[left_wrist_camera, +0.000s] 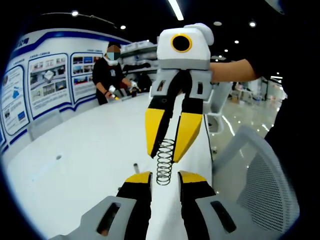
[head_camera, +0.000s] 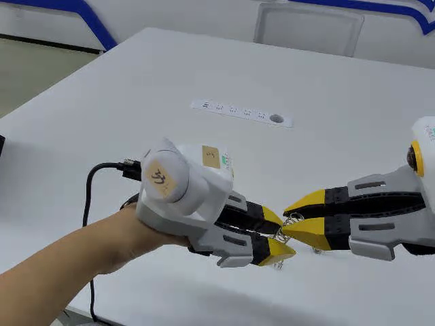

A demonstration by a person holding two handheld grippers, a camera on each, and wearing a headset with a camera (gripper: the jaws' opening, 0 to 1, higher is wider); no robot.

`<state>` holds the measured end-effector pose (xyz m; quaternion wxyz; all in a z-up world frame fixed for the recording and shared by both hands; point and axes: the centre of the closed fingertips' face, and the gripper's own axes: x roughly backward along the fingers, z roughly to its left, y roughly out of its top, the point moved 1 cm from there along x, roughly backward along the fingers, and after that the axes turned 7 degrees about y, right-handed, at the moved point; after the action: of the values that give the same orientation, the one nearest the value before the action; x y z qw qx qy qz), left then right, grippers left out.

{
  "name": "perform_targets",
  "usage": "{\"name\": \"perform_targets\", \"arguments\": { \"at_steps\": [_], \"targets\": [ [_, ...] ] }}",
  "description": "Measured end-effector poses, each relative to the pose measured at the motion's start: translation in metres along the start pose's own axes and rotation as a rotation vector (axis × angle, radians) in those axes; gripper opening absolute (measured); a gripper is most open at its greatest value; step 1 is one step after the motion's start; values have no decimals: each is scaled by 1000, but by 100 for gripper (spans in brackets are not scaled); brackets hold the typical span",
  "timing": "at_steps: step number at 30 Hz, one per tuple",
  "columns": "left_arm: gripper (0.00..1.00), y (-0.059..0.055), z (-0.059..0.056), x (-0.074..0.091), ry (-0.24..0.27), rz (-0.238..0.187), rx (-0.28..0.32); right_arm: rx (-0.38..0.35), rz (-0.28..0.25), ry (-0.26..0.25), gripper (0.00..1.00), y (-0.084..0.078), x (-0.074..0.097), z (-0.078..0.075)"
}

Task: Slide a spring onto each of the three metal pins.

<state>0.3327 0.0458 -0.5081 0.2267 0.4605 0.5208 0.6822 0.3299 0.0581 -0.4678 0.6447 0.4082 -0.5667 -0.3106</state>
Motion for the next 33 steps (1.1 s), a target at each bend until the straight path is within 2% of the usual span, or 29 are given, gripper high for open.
{"name": "perform_targets", "arguments": {
  "at_steps": [5,8,12,16,19,26,33],
  "targets": [
    [29,-4,1,0,10,14,0,-6,-5,-25,11,0,6,-6],
    [35,-5,2,1,11,15,31,-16,-12,-45,11,-1,12,-10],
    [35,-5,5,2,19,15,37,-22,-2,-72,11,-5,18,-17],
    [42,-7,10,4,35,19,39,-38,22,-120,11,-15,27,-29],
    [46,-6,14,7,44,15,47,-60,19,-168,11,-21,34,-40],
    [63,-9,35,14,109,14,64,-114,25,-273,11,-39,53,-65],
    [75,-8,43,21,121,-16,85,-169,36,-331,11,-62,59,-81]
  ]
}}
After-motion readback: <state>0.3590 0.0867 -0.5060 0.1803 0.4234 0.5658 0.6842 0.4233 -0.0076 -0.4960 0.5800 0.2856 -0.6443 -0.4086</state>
